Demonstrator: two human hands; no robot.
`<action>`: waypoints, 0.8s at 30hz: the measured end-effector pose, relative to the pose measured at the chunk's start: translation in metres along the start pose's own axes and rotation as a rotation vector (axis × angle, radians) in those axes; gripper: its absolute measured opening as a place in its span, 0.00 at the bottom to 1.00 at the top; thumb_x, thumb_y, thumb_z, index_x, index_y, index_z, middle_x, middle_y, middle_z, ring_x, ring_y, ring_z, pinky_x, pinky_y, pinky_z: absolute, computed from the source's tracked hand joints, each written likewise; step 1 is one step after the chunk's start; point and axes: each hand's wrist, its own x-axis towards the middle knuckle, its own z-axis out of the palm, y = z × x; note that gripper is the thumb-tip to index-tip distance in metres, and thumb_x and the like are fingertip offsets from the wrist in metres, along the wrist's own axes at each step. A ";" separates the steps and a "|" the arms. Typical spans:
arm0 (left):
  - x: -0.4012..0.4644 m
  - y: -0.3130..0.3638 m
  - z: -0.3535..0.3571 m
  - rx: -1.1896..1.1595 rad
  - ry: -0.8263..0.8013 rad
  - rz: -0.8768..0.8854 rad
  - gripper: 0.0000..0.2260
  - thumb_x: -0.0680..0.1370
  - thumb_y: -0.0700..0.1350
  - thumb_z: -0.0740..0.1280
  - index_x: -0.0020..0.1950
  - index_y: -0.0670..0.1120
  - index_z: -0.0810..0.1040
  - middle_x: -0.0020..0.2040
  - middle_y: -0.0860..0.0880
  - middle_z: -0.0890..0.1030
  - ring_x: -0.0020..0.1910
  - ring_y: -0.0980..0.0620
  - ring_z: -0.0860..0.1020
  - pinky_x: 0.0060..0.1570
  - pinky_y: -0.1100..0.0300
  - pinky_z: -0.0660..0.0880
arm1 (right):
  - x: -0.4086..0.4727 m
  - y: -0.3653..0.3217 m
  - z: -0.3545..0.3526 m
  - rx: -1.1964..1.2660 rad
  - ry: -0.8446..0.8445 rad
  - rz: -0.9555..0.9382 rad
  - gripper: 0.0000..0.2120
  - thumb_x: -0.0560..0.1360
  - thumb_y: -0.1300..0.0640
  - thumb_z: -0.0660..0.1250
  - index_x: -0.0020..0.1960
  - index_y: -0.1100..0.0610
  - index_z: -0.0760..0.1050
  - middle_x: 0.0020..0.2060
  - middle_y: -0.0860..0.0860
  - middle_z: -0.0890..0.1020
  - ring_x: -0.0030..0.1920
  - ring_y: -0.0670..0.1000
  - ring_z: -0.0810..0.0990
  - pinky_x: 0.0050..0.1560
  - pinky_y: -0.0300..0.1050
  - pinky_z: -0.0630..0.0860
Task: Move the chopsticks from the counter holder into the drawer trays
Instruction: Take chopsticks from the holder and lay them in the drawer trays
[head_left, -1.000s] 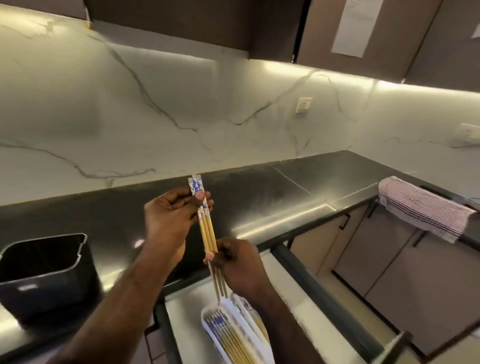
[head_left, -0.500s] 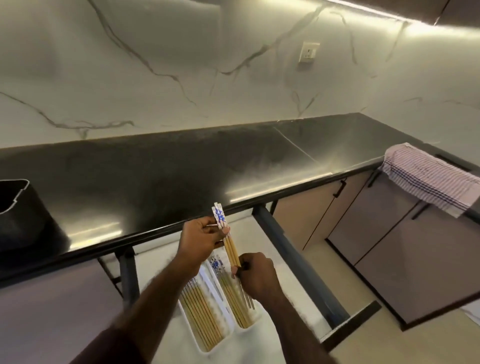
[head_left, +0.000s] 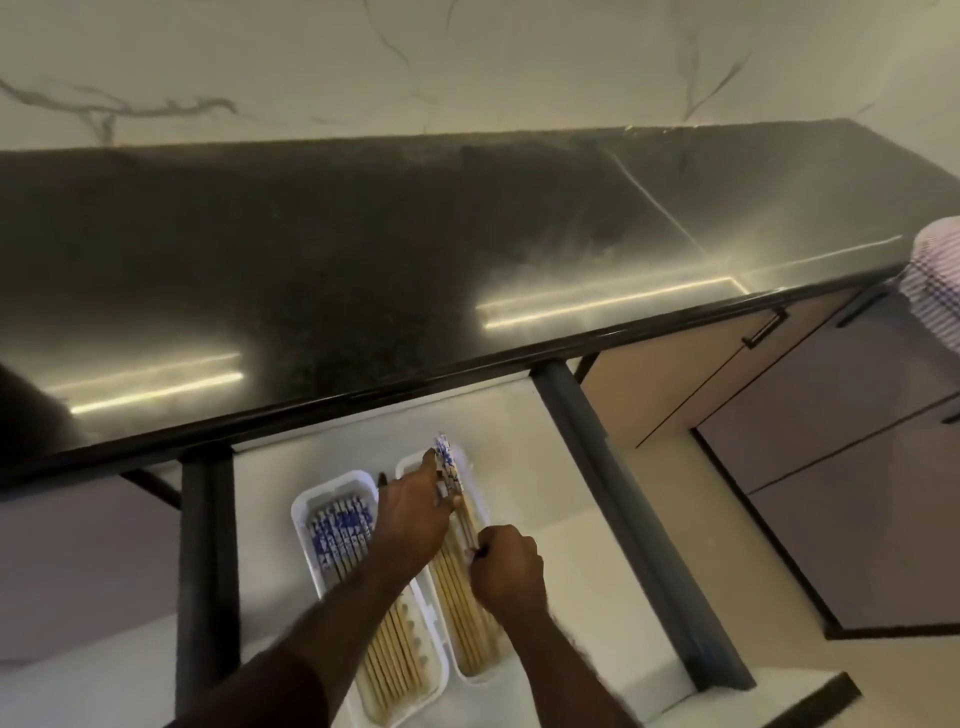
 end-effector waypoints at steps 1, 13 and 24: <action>0.001 -0.008 0.008 0.046 -0.008 0.003 0.18 0.78 0.44 0.66 0.67 0.48 0.70 0.51 0.48 0.83 0.48 0.50 0.83 0.51 0.53 0.80 | 0.000 0.001 0.003 -0.023 0.003 0.015 0.09 0.75 0.53 0.63 0.38 0.53 0.67 0.44 0.55 0.80 0.46 0.59 0.79 0.39 0.43 0.66; -0.003 -0.029 0.044 0.673 -0.230 0.110 0.25 0.80 0.47 0.59 0.76 0.46 0.59 0.72 0.46 0.71 0.76 0.45 0.59 0.71 0.43 0.29 | 0.003 -0.009 0.017 -0.285 0.133 -0.078 0.05 0.73 0.54 0.69 0.46 0.55 0.78 0.42 0.52 0.83 0.42 0.53 0.83 0.40 0.44 0.78; -0.001 -0.026 0.045 0.760 -0.281 0.146 0.24 0.83 0.48 0.51 0.79 0.46 0.51 0.79 0.45 0.57 0.78 0.43 0.46 0.68 0.43 0.27 | 0.020 -0.004 0.014 -0.330 -0.151 -0.151 0.14 0.82 0.53 0.56 0.65 0.57 0.70 0.60 0.53 0.79 0.58 0.53 0.79 0.60 0.45 0.73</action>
